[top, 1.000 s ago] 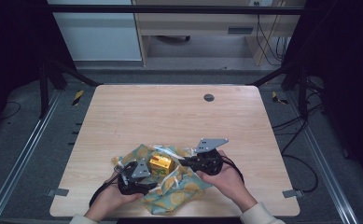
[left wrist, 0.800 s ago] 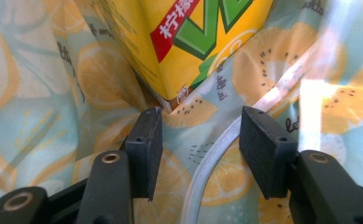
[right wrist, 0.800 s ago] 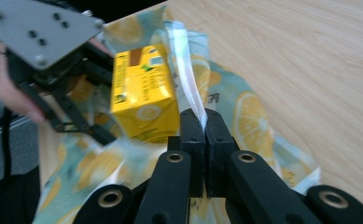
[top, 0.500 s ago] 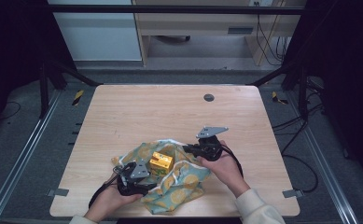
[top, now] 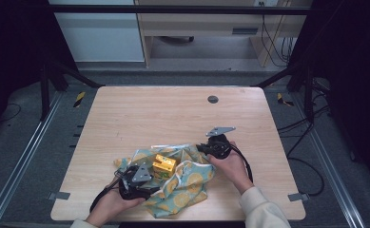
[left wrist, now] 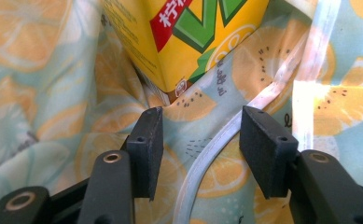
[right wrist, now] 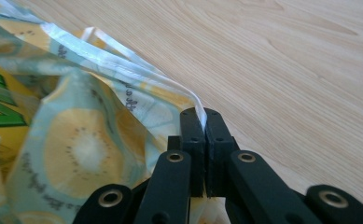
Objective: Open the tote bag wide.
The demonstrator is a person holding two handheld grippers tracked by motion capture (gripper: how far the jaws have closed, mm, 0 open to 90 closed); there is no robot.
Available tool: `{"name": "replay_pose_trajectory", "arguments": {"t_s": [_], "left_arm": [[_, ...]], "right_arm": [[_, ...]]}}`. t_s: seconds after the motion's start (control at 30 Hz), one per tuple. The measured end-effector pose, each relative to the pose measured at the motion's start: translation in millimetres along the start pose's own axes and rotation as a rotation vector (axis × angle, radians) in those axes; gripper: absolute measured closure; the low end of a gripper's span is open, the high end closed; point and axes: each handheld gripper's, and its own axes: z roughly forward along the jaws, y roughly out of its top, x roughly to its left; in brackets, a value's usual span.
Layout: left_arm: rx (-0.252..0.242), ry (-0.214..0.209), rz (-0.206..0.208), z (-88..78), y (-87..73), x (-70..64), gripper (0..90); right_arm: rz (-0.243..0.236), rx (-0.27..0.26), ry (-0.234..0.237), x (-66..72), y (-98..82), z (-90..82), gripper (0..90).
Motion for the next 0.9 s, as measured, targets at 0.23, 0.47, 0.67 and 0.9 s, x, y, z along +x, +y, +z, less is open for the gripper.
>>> {"name": "replay_pose_trajectory", "arguments": {"t_s": [0.23,0.47,0.67,0.9], "left_arm": [[-0.003,0.000,-0.004,-0.4,-0.9,0.0,49.1],[-0.004,0.002,-0.007,-0.5,-1.2,-0.4,49.2],[-0.006,0.003,-0.009,-0.5,-1.4,-0.6,49.4],[-0.006,0.006,-0.008,-0.6,-1.6,-0.6,48.5]], "right_arm": [[0.007,0.022,-0.034,-9.0,-7.7,3.5,88.9],[0.004,0.025,-0.055,-10.7,-8.6,3.2,89.0],[-0.011,0.033,-0.080,-11.9,-10.5,4.6,88.8],[-0.015,0.032,-0.093,-13.4,-11.5,5.5,88.3]]}}
